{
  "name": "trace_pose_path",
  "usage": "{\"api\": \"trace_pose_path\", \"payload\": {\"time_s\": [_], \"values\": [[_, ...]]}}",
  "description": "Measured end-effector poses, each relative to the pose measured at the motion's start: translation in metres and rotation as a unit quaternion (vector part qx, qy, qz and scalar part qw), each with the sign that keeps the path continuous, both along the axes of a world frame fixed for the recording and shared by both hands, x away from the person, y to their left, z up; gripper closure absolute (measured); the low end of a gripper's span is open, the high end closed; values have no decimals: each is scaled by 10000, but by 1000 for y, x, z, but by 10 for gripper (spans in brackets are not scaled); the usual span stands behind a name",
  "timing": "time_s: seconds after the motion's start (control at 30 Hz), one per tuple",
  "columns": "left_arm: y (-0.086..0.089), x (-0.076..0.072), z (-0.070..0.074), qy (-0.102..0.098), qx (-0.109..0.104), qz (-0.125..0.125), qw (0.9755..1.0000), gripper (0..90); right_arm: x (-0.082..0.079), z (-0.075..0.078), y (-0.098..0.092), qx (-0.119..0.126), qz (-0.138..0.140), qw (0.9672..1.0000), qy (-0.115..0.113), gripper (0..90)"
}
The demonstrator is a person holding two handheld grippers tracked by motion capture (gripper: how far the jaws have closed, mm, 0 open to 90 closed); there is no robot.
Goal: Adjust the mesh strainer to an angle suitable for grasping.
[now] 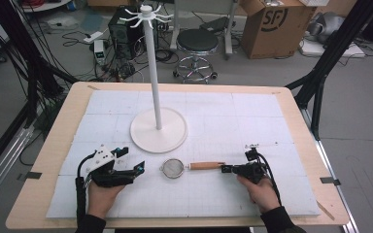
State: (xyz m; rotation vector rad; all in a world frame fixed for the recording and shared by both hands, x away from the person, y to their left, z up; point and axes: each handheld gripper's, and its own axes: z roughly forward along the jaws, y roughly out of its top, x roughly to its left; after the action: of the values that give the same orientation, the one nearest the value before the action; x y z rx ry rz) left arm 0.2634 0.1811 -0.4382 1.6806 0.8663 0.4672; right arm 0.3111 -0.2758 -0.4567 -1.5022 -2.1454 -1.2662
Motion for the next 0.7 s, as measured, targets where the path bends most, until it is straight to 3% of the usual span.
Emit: {"api": "trace_pose_path", "payload": {"time_s": [0.53,0.6,0.7], "values": [[0,0,0,3,-6,-4,10000,177,34,-6,8,61,-321,9995,-25,899],[0,0,0,6,-7,-6,10000,177,38,-6,11,-21,-345,9994,-47,899],[0,0,0,16,-11,-5,10000,177,43,-8,11,161,-371,9992,68,899]]}}
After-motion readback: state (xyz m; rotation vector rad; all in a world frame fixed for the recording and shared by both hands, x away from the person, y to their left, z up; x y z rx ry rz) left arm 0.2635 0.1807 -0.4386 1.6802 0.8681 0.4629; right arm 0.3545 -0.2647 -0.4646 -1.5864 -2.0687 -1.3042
